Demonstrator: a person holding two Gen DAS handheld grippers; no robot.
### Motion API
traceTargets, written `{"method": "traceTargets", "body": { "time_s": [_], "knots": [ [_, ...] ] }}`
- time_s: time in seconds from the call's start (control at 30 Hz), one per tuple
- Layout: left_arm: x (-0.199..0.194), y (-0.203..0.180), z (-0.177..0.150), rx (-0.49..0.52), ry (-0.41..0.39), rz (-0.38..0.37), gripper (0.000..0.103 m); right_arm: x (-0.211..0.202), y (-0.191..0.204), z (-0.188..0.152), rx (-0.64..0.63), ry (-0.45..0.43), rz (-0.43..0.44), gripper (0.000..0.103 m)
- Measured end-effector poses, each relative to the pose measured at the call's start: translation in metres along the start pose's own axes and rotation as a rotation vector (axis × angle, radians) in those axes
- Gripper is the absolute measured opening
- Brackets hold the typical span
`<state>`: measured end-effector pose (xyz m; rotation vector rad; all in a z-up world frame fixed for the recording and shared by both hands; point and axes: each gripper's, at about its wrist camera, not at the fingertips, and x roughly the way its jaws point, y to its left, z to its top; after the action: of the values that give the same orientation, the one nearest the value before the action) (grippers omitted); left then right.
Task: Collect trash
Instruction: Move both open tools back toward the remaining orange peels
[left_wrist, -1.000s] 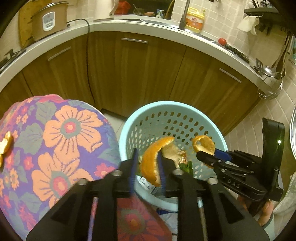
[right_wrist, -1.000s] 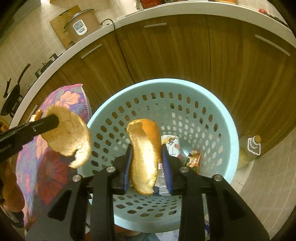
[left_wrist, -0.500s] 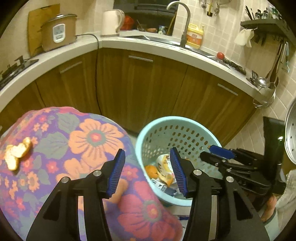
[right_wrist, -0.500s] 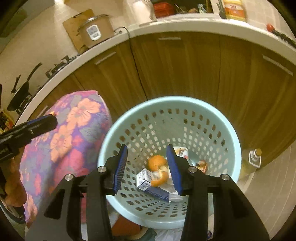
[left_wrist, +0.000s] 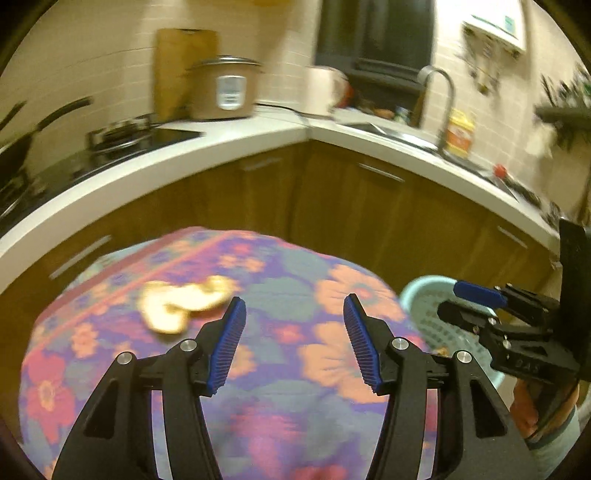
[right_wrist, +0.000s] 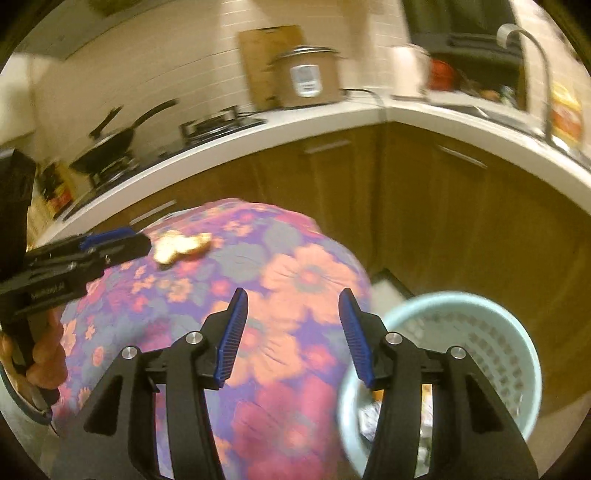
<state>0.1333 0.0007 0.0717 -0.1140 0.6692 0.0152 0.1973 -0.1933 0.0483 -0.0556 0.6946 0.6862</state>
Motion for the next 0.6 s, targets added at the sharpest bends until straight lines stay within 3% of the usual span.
{"method": "traceTargets", "body": {
  "time_s": [0.3, 0.6],
  "knots": [
    [0.008, 0.109, -0.008, -0.211, 0.007, 0.087, 0.054, 0.081, 0.082, 0.043, -0.149, 0.070, 0.081, 0.048],
    [0.059, 0.159, -0.020, -0.370, 0.089, 0.023, 0.052, 0.157, 0.103, 0.068, -0.133, 0.122, 0.099, 0.048]
  ]
}}
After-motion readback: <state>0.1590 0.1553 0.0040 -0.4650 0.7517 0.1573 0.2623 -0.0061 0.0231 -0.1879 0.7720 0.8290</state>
